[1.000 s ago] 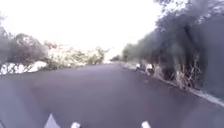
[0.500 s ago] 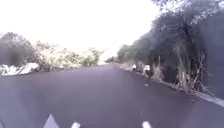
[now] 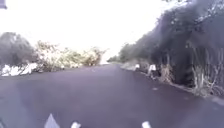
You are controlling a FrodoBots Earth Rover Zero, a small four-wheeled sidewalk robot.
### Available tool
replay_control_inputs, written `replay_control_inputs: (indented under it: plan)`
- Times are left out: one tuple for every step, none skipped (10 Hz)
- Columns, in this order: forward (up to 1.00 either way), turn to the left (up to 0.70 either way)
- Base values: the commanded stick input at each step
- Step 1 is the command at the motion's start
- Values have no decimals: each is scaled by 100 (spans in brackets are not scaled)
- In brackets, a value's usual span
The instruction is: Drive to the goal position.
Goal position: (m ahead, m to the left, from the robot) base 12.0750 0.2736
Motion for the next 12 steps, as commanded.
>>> replay_control_inputs:
  plan:
    - [85,-34]
    - [85,-34]
    - [85,0]
    - [85,0]
    - [85,0]
    - [85,-2]
    - [85,-15]
    - [85,-27]
    - [85,-29]
    - [85,-17]
    - [85,-5]
    - [85,0]
